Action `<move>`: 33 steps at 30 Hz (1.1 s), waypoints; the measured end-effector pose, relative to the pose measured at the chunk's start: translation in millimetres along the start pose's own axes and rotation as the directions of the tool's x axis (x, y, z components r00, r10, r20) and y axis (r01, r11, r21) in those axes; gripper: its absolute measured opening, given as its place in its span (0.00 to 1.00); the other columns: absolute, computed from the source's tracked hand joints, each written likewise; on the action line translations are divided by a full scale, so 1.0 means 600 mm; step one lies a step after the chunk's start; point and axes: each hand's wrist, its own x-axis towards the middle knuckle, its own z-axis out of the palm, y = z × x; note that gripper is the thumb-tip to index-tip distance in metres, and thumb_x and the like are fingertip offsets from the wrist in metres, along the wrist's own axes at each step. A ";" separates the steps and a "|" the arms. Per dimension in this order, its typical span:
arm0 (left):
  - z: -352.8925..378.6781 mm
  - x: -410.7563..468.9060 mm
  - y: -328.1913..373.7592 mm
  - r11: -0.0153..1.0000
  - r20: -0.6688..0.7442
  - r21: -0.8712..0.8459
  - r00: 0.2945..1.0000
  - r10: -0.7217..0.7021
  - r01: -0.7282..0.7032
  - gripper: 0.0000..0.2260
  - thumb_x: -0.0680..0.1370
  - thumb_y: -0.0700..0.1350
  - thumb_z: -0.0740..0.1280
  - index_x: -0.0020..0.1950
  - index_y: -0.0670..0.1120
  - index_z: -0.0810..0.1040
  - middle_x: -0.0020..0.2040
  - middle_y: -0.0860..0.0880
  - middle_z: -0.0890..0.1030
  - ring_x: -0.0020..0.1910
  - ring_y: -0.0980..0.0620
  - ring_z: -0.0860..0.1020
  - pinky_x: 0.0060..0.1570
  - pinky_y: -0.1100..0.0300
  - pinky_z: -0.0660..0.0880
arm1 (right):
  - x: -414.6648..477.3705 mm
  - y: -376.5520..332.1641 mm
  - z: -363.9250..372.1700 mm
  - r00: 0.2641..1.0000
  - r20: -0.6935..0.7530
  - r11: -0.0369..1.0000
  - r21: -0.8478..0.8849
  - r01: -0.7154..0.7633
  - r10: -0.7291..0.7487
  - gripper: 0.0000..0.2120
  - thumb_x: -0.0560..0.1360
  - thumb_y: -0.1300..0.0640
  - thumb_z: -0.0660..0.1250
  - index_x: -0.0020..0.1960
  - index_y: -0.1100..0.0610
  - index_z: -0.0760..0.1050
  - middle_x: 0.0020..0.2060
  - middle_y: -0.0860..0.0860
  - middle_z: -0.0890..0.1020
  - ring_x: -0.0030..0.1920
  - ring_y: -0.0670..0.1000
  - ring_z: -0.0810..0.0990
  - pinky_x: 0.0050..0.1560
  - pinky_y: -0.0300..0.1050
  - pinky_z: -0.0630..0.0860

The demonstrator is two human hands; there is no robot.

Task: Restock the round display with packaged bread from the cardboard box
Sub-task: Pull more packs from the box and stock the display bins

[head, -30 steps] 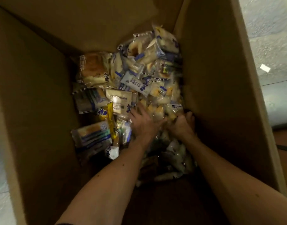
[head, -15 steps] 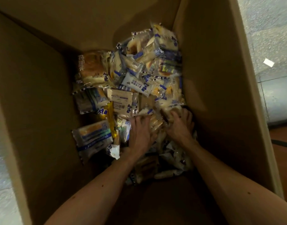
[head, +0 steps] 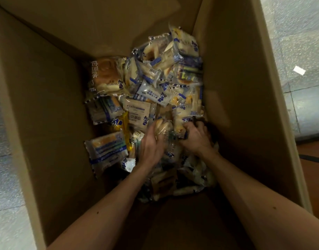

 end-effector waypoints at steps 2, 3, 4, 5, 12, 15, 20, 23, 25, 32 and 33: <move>-0.007 0.002 0.004 0.995 0.019 -0.039 0.995 -0.095 0.096 0.22 0.84 0.47 0.58 0.78 0.56 0.62 0.53 0.50 0.80 0.42 0.55 0.79 0.39 0.63 0.77 | 0.002 -0.009 0.009 0.996 -0.055 0.996 -0.060 0.062 -0.065 0.31 0.74 0.52 0.73 0.73 0.51 0.64 0.74 0.57 0.62 0.72 0.60 0.63 0.70 0.58 0.64; -0.009 0.004 0.002 0.989 0.032 -0.091 0.993 -0.116 0.119 0.21 0.83 0.48 0.58 0.76 0.56 0.64 0.51 0.49 0.81 0.42 0.52 0.81 0.39 0.58 0.79 | 0.002 -0.012 0.013 0.992 -0.083 0.994 -0.069 0.087 -0.093 0.29 0.75 0.53 0.71 0.73 0.52 0.64 0.73 0.57 0.65 0.70 0.61 0.65 0.69 0.58 0.66; -0.012 0.006 0.000 0.979 0.053 -0.144 0.989 -0.138 0.144 0.19 0.83 0.49 0.58 0.74 0.57 0.67 0.50 0.48 0.82 0.43 0.50 0.82 0.41 0.52 0.81 | 0.000 -0.014 0.015 0.987 -0.114 0.993 -0.054 0.107 -0.113 0.26 0.77 0.54 0.69 0.72 0.53 0.65 0.71 0.57 0.68 0.68 0.60 0.68 0.68 0.57 0.68; -0.016 0.005 -0.001 0.965 0.070 -0.193 0.984 -0.166 0.176 0.17 0.83 0.49 0.58 0.72 0.55 0.70 0.49 0.48 0.82 0.45 0.48 0.82 0.44 0.47 0.82 | -0.004 -0.017 0.014 0.983 -0.136 0.992 -0.027 0.121 -0.123 0.23 0.78 0.54 0.66 0.72 0.53 0.67 0.69 0.57 0.72 0.66 0.60 0.71 0.66 0.57 0.70; -0.068 -0.016 0.042 0.792 0.314 -0.436 0.897 -0.312 0.428 0.16 0.80 0.54 0.66 0.65 0.50 0.74 0.55 0.54 0.79 0.50 0.55 0.78 0.48 0.56 0.78 | -0.061 -0.062 -0.022 0.987 -0.089 0.983 0.111 0.147 -0.137 0.19 0.83 0.47 0.59 0.72 0.51 0.70 0.63 0.54 0.79 0.63 0.58 0.75 0.59 0.49 0.72; -0.102 -0.033 0.065 0.885 0.357 -0.314 0.906 -0.226 0.344 0.17 0.72 0.50 0.77 0.57 0.54 0.77 0.54 0.52 0.83 0.55 0.50 0.81 0.59 0.45 0.78 | -0.104 -0.091 -0.049 0.986 -0.087 0.965 0.210 0.158 -0.143 0.19 0.83 0.46 0.59 0.71 0.50 0.71 0.62 0.52 0.80 0.60 0.55 0.77 0.53 0.44 0.73; -0.172 -0.052 0.116 0.989 0.315 -0.085 0.945 -0.091 0.124 0.22 0.73 0.40 0.76 0.63 0.50 0.72 0.54 0.52 0.80 0.56 0.49 0.80 0.59 0.53 0.77 | -0.191 -0.112 -0.104 0.972 -0.176 0.973 0.138 0.183 -0.158 0.19 0.84 0.46 0.56 0.72 0.50 0.71 0.66 0.53 0.78 0.64 0.56 0.75 0.62 0.53 0.73; -0.222 -0.075 0.140 1.000 0.325 -0.020 0.945 0.020 -0.014 0.22 0.75 0.39 0.74 0.63 0.52 0.69 0.49 0.55 0.78 0.47 0.54 0.80 0.41 0.70 0.75 | -0.271 -0.127 -0.123 0.958 -0.242 0.979 0.092 0.182 -0.156 0.19 0.84 0.47 0.57 0.71 0.52 0.72 0.68 0.51 0.75 0.66 0.54 0.74 0.64 0.53 0.71; -0.259 -0.097 0.157 0.992 0.359 0.005 0.926 0.118 -0.128 0.25 0.75 0.41 0.75 0.68 0.49 0.69 0.54 0.53 0.79 0.54 0.52 0.79 0.49 0.65 0.76 | -0.334 -0.140 -0.128 0.947 -0.291 0.973 0.141 0.185 -0.138 0.17 0.82 0.48 0.62 0.69 0.51 0.75 0.66 0.50 0.76 0.65 0.53 0.75 0.64 0.53 0.73; -0.372 -0.224 0.260 0.834 0.464 -0.001 0.738 0.490 -0.552 0.27 0.72 0.45 0.77 0.67 0.50 0.70 0.57 0.52 0.81 0.56 0.52 0.80 0.56 0.52 0.78 | -0.589 -0.163 -0.146 0.834 -0.551 0.791 0.528 0.309 0.042 0.23 0.65 0.46 0.80 0.59 0.51 0.83 0.62 0.43 0.77 0.61 0.43 0.75 0.60 0.36 0.68; -0.383 -0.249 0.280 0.808 0.470 -0.022 0.707 0.528 -0.589 0.24 0.73 0.45 0.77 0.65 0.51 0.71 0.56 0.53 0.82 0.54 0.56 0.81 0.53 0.55 0.79 | -0.629 -0.163 -0.146 0.810 -0.581 0.726 0.590 0.352 0.080 0.24 0.64 0.42 0.80 0.56 0.52 0.84 0.61 0.42 0.78 0.58 0.42 0.76 0.58 0.36 0.70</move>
